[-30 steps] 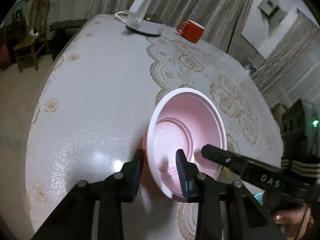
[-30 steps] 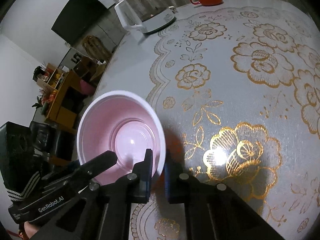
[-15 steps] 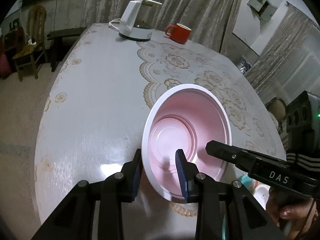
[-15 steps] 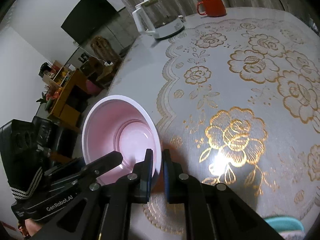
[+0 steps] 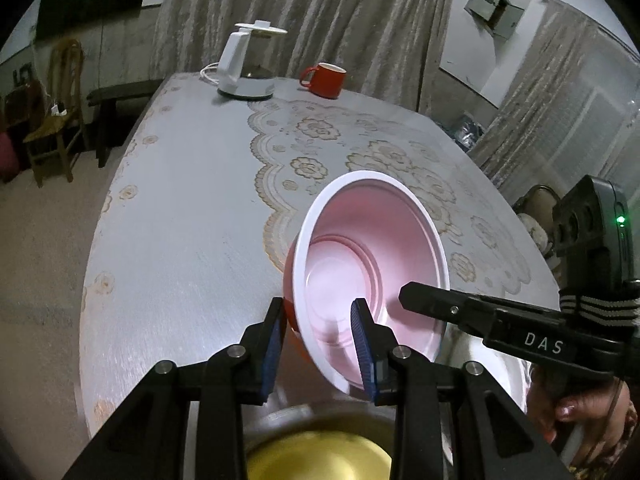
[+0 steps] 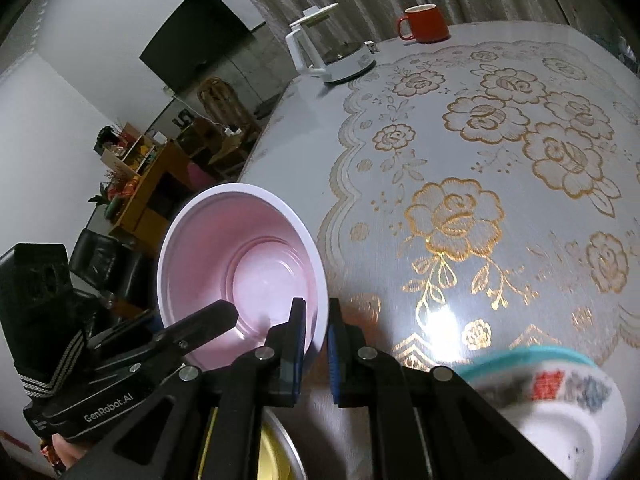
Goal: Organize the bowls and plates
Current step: 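Lift the red-and-pink bowl with both grippers and carry it over the basin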
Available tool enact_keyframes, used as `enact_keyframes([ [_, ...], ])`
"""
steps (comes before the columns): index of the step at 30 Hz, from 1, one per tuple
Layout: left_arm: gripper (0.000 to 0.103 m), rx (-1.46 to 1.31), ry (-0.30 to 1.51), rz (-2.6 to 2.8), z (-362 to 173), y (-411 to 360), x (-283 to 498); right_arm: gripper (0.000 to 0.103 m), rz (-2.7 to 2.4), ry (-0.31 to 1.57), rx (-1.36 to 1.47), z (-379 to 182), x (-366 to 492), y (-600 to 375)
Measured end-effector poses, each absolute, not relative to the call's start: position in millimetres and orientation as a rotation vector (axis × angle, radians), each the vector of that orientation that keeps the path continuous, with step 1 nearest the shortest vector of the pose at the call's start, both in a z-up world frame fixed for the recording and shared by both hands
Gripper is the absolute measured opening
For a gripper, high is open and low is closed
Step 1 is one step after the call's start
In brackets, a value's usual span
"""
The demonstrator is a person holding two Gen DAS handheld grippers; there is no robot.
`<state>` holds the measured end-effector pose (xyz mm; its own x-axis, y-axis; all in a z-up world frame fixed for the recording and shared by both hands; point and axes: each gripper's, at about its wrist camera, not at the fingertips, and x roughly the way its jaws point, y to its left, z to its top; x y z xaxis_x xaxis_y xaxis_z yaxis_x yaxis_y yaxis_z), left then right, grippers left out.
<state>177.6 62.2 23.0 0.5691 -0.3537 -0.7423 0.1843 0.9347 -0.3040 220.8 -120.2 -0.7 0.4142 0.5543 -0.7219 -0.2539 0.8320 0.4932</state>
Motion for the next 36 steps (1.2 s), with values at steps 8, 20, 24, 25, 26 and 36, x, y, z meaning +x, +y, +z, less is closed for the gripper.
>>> enact_keyframes([
  [8, 0.033, -0.161, 0.875, -0.325, 30, 51, 145, 0.010, 0.524, 0.987, 0.334, 9, 189, -130],
  [20, 0.035, -0.153, 0.879, -0.346, 27, 47, 107, 0.010, 0.543, 0.978, 0.347, 7, 155, -135],
  [24, 0.035, -0.166, 0.874, -0.351, 27, 49, 96, 0.010, 0.552, 0.974, 0.347, 7, 142, -135],
  [25, 0.035, -0.169, 0.873, -0.353, 27, 50, 95, 0.010, 0.555, 0.974, 0.349, 6, 140, -135],
  [26, 0.035, -0.173, 0.873, -0.353, 26, 51, 93, 0.010, 0.556, 0.974, 0.352, 6, 136, -135],
  [36, 0.035, -0.194, 0.879, -0.353, 24, 66, 69, 0.010, 0.606, 1.006, 0.361, -3, 112, -126],
])
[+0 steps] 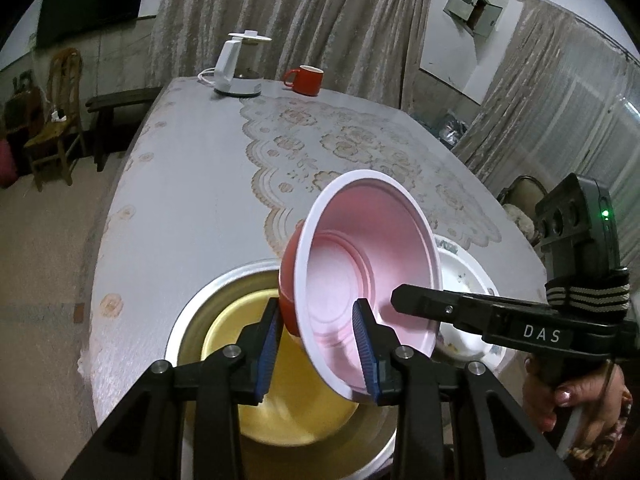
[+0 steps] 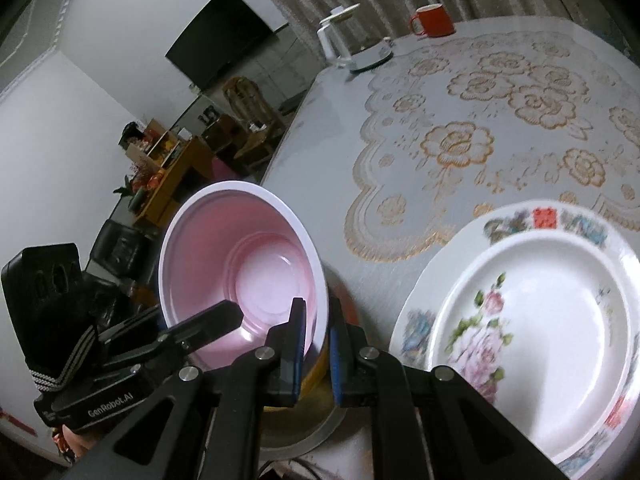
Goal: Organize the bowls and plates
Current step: 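Lift the red-and-pink bowl with both grippers and carry it over the basin, then lower the red-and-pink bowl into the yellow bowl and open both grippers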
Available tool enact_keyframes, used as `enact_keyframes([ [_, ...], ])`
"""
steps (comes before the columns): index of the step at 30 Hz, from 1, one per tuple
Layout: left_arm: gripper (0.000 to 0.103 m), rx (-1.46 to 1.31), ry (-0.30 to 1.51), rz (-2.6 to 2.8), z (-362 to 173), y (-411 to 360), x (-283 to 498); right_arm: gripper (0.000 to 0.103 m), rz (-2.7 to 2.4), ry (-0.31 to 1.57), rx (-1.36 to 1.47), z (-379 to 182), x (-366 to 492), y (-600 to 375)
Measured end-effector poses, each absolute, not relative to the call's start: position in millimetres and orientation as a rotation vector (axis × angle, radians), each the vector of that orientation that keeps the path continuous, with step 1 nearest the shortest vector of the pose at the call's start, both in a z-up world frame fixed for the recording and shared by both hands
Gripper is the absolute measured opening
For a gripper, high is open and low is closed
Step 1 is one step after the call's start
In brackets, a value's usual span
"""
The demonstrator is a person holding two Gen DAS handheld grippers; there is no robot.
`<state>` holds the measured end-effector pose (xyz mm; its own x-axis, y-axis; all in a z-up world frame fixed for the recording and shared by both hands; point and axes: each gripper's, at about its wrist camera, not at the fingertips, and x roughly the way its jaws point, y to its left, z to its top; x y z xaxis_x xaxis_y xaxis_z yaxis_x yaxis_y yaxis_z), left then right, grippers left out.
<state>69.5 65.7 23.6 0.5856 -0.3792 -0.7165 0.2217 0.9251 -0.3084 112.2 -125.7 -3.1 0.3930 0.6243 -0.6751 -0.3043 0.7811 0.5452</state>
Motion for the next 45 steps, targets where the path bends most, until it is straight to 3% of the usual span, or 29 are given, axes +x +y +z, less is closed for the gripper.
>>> enact_keyframes([
  [23, 0.036, -0.212, 0.962, -0.285, -16, 91, 45, 0.013, 0.681, 1.134, 0.303, -25, 93, -88],
  [26, 0.038, -0.187, 0.957, -0.274, -17, 87, 45, 0.019, 0.666, 1.152, 0.288, -29, 93, -85],
  [33, 0.061, -0.134, 0.924, -0.241, -11, 84, 40, 0.022, 0.652, 1.165, 0.279, -29, 95, -84],
  [45, 0.061, -0.104, 0.930, -0.235, -17, 79, 41, 0.024, 0.613, 1.149, 0.243, -25, 92, -89],
])
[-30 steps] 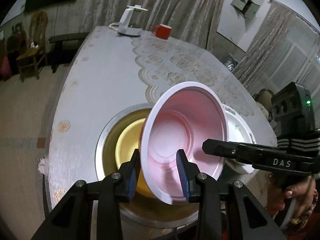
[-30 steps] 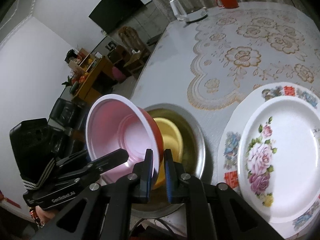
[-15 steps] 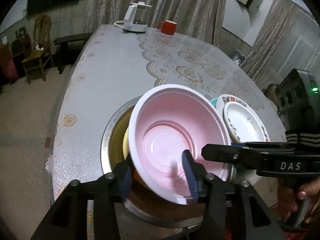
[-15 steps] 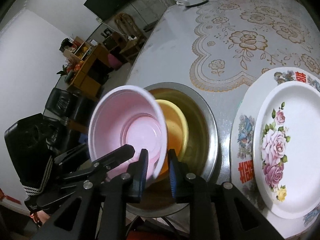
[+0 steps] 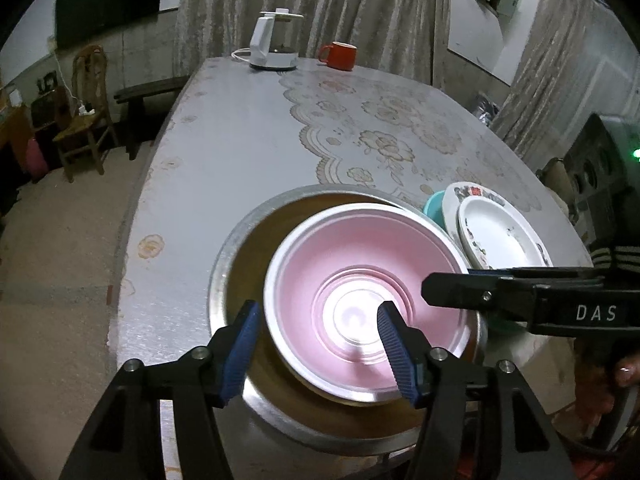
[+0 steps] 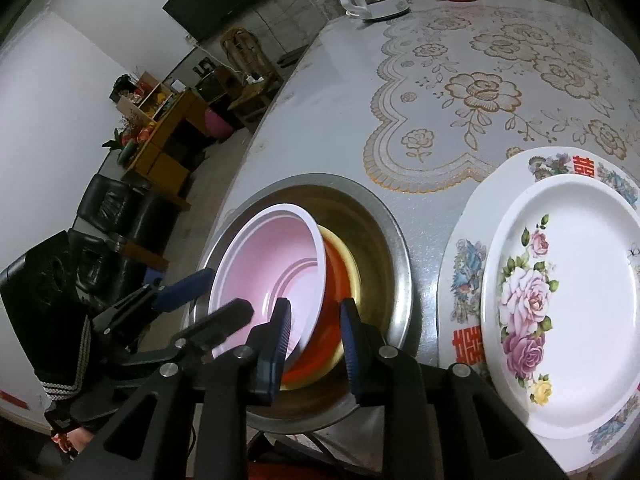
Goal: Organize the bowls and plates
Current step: 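Lower the red-and-pink bowl into the yellow bowl and open both grippers, then move both grippers to the steel basin rim and grasp it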
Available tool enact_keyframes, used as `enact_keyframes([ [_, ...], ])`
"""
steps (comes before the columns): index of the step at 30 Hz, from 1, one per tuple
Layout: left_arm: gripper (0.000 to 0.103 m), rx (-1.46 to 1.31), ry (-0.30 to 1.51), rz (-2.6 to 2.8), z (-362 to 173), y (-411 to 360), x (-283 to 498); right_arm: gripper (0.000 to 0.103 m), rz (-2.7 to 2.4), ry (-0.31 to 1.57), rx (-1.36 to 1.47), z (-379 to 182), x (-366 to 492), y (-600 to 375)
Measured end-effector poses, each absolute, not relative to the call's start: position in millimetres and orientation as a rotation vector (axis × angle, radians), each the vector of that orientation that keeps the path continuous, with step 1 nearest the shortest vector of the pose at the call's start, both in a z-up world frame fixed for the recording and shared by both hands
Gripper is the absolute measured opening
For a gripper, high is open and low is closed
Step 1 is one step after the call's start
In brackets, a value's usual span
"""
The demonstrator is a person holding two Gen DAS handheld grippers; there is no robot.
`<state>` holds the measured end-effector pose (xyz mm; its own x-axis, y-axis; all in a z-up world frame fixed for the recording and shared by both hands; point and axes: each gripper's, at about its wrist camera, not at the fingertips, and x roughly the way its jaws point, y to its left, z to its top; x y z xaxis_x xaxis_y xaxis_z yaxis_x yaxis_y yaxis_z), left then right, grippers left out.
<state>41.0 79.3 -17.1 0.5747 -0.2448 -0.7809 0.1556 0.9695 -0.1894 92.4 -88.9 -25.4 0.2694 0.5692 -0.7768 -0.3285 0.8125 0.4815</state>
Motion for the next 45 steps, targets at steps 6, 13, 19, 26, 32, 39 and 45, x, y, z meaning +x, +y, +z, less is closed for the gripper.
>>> enact_keyframes([
  [6, 0.061, -0.089, 0.920, -0.225, -16, 76, 40, 0.026, 0.611, 1.152, 0.231, -23, 93, -87],
  [13, 0.061, -0.080, 0.913, -0.219, -14, 76, 39, 0.030, 0.606, 1.141, 0.239, -17, 90, -92],
  [19, 0.061, -0.077, 0.911, -0.210, -12, 79, 38, 0.032, 0.604, 1.165, 0.208, -17, 82, -93],
  [26, 0.068, -0.076, 0.898, -0.196, -10, 79, 38, 0.035, 0.611, 1.181, 0.133, -20, 82, -78],
  [32, 0.071, -0.088, 0.898, -0.191, -8, 81, 39, 0.035, 0.583, 1.157, 0.095, -22, 94, -71],
  [39, 0.074, -0.110, 0.896, -0.188, -4, 84, 39, 0.035, 0.604, 1.057, 0.164, -2, 89, -86],
  [45, 0.087, -0.178, 0.869, -0.193, 1, 91, 37, 0.035, 0.586, 0.988, 0.185, 10, 85, -100],
])
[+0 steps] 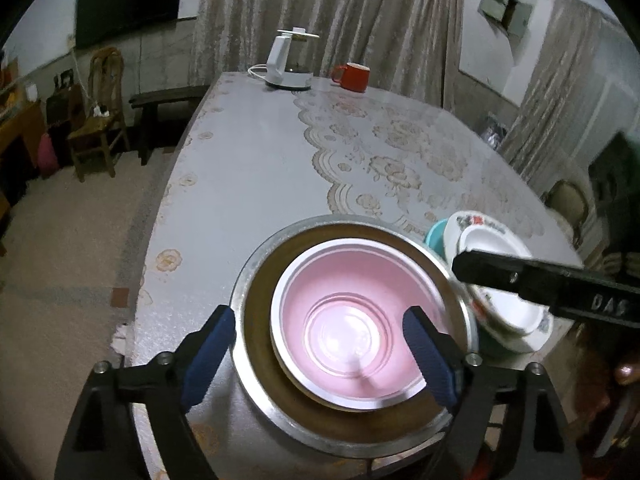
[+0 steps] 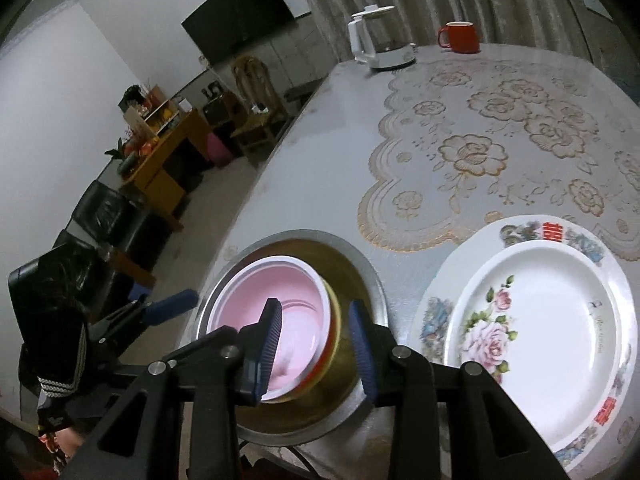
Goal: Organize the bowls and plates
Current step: 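Move both grippers to the steel basin rim and grasp it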
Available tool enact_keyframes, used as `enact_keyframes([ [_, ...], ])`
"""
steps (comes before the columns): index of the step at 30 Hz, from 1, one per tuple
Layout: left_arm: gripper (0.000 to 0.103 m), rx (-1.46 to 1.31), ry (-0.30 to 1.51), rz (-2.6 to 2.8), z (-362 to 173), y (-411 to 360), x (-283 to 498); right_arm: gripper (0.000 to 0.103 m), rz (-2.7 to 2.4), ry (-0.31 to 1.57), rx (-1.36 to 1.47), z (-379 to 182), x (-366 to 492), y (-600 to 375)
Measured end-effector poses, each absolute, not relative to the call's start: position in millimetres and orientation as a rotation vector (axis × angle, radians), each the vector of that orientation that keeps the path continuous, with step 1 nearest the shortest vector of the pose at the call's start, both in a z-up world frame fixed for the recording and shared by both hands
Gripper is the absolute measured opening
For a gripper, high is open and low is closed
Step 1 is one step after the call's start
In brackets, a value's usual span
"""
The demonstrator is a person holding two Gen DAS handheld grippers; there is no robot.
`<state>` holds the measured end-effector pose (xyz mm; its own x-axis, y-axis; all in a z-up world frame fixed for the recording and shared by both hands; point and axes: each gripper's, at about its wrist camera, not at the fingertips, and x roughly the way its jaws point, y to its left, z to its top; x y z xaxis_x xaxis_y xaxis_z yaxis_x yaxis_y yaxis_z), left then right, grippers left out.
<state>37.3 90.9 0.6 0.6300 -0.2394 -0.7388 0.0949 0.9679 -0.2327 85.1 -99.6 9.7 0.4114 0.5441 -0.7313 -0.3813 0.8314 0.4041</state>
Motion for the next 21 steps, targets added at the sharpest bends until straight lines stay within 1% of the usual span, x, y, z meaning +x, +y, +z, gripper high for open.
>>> enact_keyframes([
  [2, 0.087, -0.213, 0.868, -0.196, 2, 94, 36, 0.035, 0.586, 0.984, 0.188, 9, 84, -102],
  [5, 0.092, -0.248, 0.861, -0.190, 5, 99, 32, 0.035, 0.582, 0.990, 0.194, 6, 82, -106],
  [10, 0.093, -0.322, 0.843, -0.199, 7, 112, 25, 0.035, 0.581, 0.997, 0.203, 1, 77, -114],
  [17, 0.093, -0.387, 0.824, -0.165, -1, 139, 10, 0.035, 0.578, 1.026, 0.174, -6, 65, -122],
  [21, 0.090, -0.454, 0.850, -0.146, -14, 158, 9, 0.035, 0.564, 1.063, 0.147, -12, 59, -122],
])
